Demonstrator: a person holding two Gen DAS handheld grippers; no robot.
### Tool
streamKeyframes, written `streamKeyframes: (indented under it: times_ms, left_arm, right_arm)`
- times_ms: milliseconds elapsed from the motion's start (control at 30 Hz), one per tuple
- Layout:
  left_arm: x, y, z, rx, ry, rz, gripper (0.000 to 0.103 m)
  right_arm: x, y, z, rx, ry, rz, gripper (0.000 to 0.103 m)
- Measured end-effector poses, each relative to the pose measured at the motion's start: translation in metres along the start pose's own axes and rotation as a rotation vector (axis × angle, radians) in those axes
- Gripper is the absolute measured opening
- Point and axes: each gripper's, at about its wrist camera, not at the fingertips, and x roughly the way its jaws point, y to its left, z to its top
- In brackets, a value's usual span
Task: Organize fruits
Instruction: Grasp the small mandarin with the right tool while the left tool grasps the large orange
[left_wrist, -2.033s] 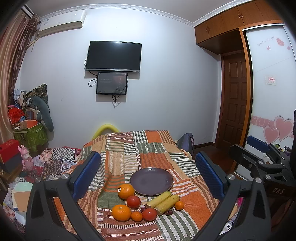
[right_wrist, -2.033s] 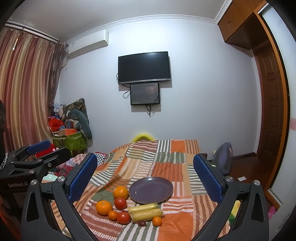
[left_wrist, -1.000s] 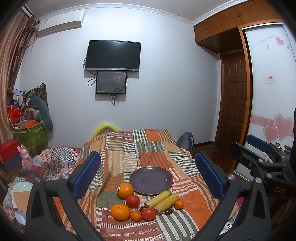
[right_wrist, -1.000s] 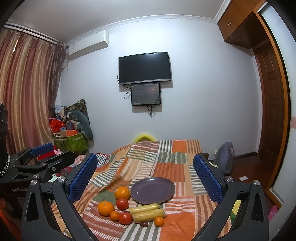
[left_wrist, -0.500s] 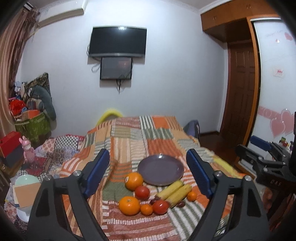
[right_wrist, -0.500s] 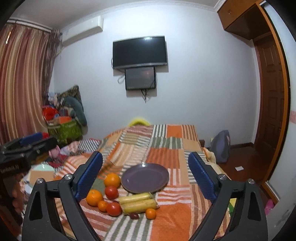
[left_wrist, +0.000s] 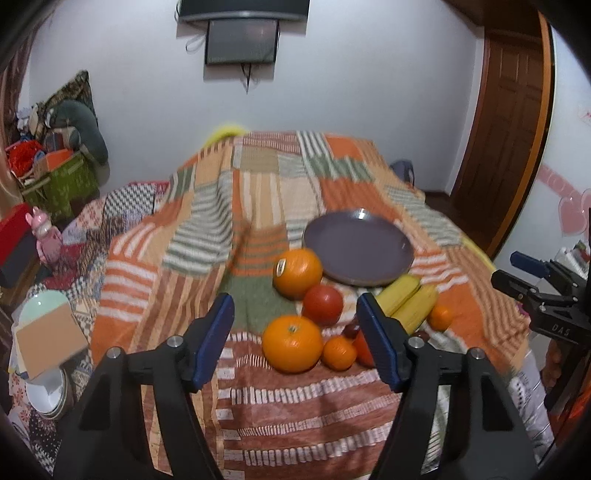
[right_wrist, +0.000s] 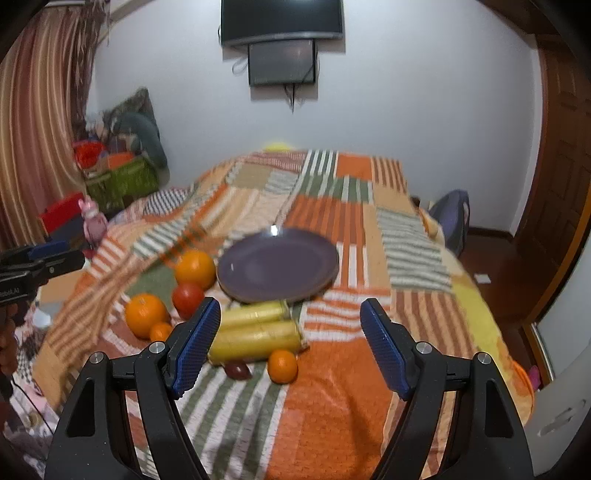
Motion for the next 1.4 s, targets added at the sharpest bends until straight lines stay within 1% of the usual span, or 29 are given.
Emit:
streamKeyframes:
  times_ms: [100, 133, 167, 233, 367, 500, 567, 700, 767, 833, 900, 1000, 1100, 1300, 1400]
  left_arm:
    - [0.021, 0.005, -0.008, -0.014, 0.062, -0.017, 0.068]
    - [0.028, 0.006, -0.01, -0.018, 0.082, -0.023, 0.068]
    - [0.035, 0.007, -0.013, -0.021, 0.1, -0.029, 0.068]
    - [0.047, 0.008, -0.017, -0.025, 0.134, -0.036, 0.068]
    - [0.071, 0.01, -0.023, -0.041, 0.197, -0.05, 0.068]
    - [0.088, 0.013, -0.025, -0.055, 0.24, -0.066, 0.068]
    - [0.095, 0.013, -0.027, -0.056, 0.254, -0.066, 0.068]
    - [0.108, 0.012, -0.03, -0.061, 0.28, -0.069, 0.068]
    - [0.111, 0.014, -0.031, -0.075, 0.282, -0.079, 0.068]
    - [0.113, 0.016, -0.03, -0.087, 0.283, -0.086, 0.068]
    - [0.117, 0.018, -0.03, -0.093, 0.287, -0.081, 0.068]
    - [0.123, 0.02, -0.029, -0.114, 0.291, -0.097, 0.068]
    - [0.126, 0.02, -0.028, -0.121, 0.287, -0.105, 0.066]
    - [0.122, 0.017, -0.026, -0.107, 0.287, -0.086, 0.065]
    - [0.114, 0.015, -0.023, -0.098, 0.27, -0.08, 0.065]
  right_arm:
    - [0.015, -0.005, -0.007, 0.009, 0.057, 0.018, 0.075]
    - [0.02, -0.007, -0.01, 0.016, 0.077, 0.026, 0.073]
    - [0.025, -0.008, -0.012, 0.025, 0.097, 0.035, 0.068]
    - [0.035, -0.01, -0.017, 0.032, 0.14, 0.044, 0.064]
    - [0.05, -0.015, -0.027, 0.044, 0.199, 0.055, 0.057]
    - [0.063, -0.017, -0.032, 0.058, 0.239, 0.076, 0.054]
    - [0.068, -0.017, -0.033, 0.064, 0.256, 0.094, 0.051]
    - [0.079, -0.014, -0.035, 0.064, 0.282, 0.12, 0.04]
    - [0.082, -0.012, -0.036, 0.065, 0.29, 0.128, 0.033]
    - [0.084, -0.012, -0.037, 0.066, 0.293, 0.131, 0.029]
    - [0.085, -0.012, -0.037, 0.064, 0.292, 0.134, 0.029]
    - [0.085, -0.011, -0.036, 0.062, 0.291, 0.133, 0.029]
    - [0.085, -0.013, -0.036, 0.07, 0.291, 0.137, 0.028]
    - [0.079, -0.013, -0.03, 0.069, 0.271, 0.132, 0.028]
    - [0.075, -0.014, -0.025, 0.068, 0.25, 0.125, 0.028]
